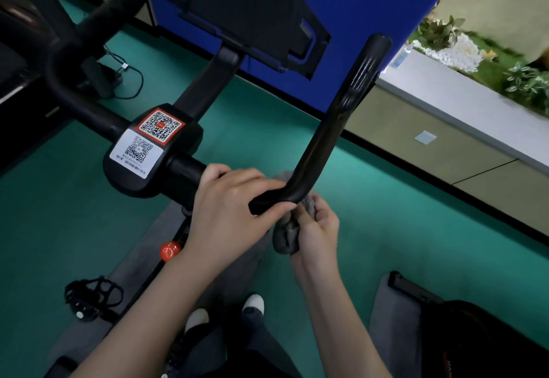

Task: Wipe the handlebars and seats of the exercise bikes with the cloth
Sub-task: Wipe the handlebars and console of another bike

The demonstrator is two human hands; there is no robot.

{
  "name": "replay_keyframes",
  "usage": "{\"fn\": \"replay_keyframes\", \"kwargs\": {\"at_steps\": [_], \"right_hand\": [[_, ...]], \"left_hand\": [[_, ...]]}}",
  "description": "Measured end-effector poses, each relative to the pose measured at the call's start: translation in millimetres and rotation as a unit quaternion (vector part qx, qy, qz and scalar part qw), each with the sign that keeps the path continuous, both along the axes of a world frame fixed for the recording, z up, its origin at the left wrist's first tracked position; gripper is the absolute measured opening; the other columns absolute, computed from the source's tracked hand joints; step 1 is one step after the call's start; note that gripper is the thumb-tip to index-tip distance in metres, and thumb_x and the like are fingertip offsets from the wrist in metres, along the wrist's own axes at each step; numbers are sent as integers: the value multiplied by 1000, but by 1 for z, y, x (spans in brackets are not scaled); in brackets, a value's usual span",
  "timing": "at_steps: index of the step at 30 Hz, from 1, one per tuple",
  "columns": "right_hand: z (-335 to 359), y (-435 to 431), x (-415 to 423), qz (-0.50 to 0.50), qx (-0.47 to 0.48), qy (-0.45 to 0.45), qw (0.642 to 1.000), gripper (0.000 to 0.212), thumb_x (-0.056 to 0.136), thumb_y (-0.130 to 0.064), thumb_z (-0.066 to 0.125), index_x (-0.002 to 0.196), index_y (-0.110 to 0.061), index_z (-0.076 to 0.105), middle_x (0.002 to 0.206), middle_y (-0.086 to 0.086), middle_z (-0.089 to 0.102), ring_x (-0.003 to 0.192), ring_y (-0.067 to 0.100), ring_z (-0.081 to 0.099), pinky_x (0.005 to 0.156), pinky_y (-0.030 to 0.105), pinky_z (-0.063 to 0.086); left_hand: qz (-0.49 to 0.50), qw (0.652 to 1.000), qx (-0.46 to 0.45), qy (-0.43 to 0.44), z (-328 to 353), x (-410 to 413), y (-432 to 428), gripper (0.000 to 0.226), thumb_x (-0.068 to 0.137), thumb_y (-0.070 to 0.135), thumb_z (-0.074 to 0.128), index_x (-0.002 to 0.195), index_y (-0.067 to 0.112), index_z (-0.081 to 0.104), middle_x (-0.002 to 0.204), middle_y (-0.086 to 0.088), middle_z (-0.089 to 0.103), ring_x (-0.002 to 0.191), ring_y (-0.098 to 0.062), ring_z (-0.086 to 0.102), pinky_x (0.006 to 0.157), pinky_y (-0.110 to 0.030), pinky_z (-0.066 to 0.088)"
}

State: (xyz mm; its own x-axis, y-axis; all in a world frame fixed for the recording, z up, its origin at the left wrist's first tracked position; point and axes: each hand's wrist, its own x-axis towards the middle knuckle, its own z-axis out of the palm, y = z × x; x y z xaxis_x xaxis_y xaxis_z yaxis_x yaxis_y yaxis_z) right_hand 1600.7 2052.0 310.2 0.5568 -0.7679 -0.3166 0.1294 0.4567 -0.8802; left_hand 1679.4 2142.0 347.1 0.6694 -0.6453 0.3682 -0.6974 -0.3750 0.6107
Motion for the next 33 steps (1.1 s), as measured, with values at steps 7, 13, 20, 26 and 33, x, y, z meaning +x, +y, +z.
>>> {"fn": "replay_keyframes", "kwargs": {"at_steps": [7, 13, 20, 26, 33], "right_hand": [[12, -36, 6, -4, 42, -37, 998, 18, 90, 11, 45, 91, 2, 60, 82, 14, 67, 70, 17, 66, 67, 23, 56], [11, -38, 9, -73, -25, 23, 997, 17, 93, 5, 49, 106, 7, 59, 78, 11, 61, 62, 14, 56, 58, 24, 49], [8, -29, 12, -139, -113, 87, 980, 21, 90, 4, 54, 109, 2, 63, 94, 16, 64, 85, 22, 56, 84, 44, 47], [30, -78, 35, -159, -188, 68, 967, 22, 88, 5, 55, 98, -12, 63, 86, -1, 67, 76, 3, 62, 73, 18, 50], [34, -81, 20, -197, -347, 55, 916, 24, 86, -1, 54, 105, -12, 63, 99, 13, 67, 91, 15, 63, 81, 22, 50]], "left_hand": [[-3, 1000, -1, 6, 1, 0, 1, 30, 78, 56, 62, 89, 30, 74, 78, 14, 67, 69, -5, 61, 81, -24, 29], [-9, 999, 29, 37, 8, 0, -1, 33, 76, 57, 59, 90, 30, 73, 83, 15, 68, 74, -6, 62, 83, -27, 34], [-3, 995, 51, 85, 23, -2, -38, 46, 83, 51, 53, 123, 28, 57, 109, 11, 63, 94, -13, 62, 81, -40, 52], [33, 989, 71, 127, 16, -4, -60, 45, 83, 49, 59, 125, 32, 53, 115, 11, 61, 96, -20, 61, 81, -41, 52], [64, 985, 81, 141, 12, -1, -60, 43, 79, 52, 61, 120, 41, 55, 108, 22, 61, 79, -5, 58, 74, -33, 51]]}}
